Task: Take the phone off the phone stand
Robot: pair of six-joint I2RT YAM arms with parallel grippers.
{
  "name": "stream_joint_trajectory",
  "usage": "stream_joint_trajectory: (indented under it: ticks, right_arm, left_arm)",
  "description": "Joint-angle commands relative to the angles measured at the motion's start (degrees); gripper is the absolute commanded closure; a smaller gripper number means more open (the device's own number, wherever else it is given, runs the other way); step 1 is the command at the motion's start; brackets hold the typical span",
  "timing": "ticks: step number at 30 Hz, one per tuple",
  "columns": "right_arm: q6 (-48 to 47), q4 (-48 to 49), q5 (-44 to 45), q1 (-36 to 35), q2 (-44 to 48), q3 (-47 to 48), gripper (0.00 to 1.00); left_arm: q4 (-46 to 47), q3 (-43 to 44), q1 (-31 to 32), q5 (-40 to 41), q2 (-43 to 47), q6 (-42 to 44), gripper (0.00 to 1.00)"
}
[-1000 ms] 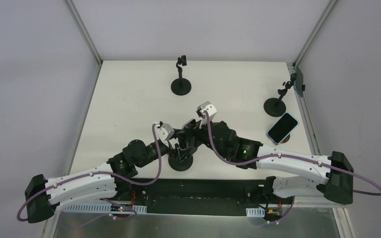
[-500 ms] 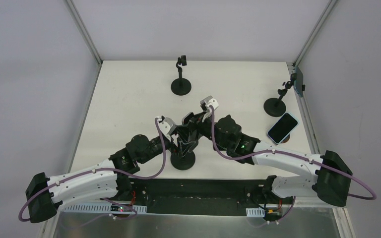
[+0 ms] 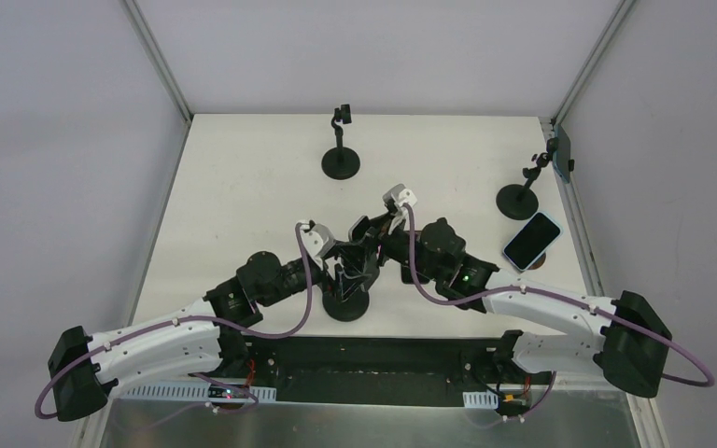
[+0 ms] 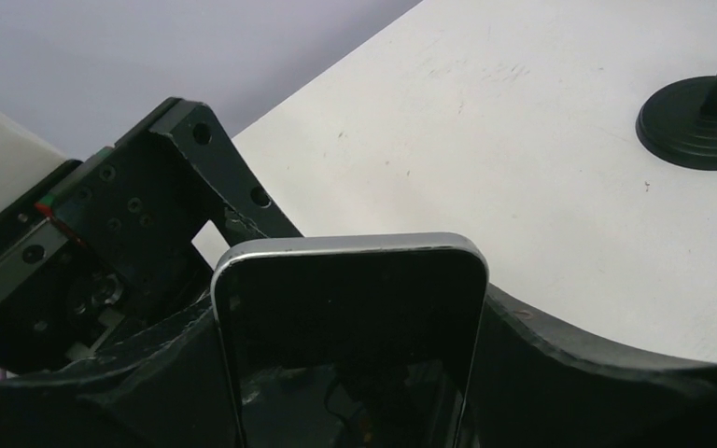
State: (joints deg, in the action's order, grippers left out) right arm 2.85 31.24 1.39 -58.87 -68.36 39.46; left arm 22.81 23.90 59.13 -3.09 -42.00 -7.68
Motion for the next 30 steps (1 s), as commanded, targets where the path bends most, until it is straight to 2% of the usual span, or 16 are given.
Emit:
stream_joint_trajectory:
  ticks: [1,6,13,17,23,25,30]
  right_arm:
    - [-11.3,-23.74,-0.18,3.75,-0.71,-2.94,1.0]
    - [-8.46,-29.32,-3.89,2.26,5.11,-2.77,1.0]
    - [-1.45,-33.63,2.25,-1.95,6.99,-0.84,1.0]
    - [4.16,-36.98,6.71,-4.51,5.25,2.91,1.0]
    - [10.05,-39.81,15.91,-8.45,4.19,6.61,1.0]
    - [11.24,-40.15,17.15,-9.19,4.49,7.21,1.0]
    - [13.73,-42.76,19.77,-11.32,5.11,9.62,1.0]
  left_arm:
    - [12.17,4.13,5.11,-30.45,2.93,-3.45,1.0]
    - [12.17,3.62,5.12,-29.77,2.86,-3.14,1.0]
    - [12.17,3.27,5.11,-28.55,3.09,-2.91,1.0]
    - [12.17,2.38,5.11,-23.36,3.92,-3.87,1.0]
    - [12.02,0.21,5.11,-19.24,6.2,-5.35,0.61]
    - [12.0,-0.51,5.16,-18.68,7.1,-5.44,0.57]
    - [11.65,-1.87,5.14,-17.76,7.85,-5.75,0.56]
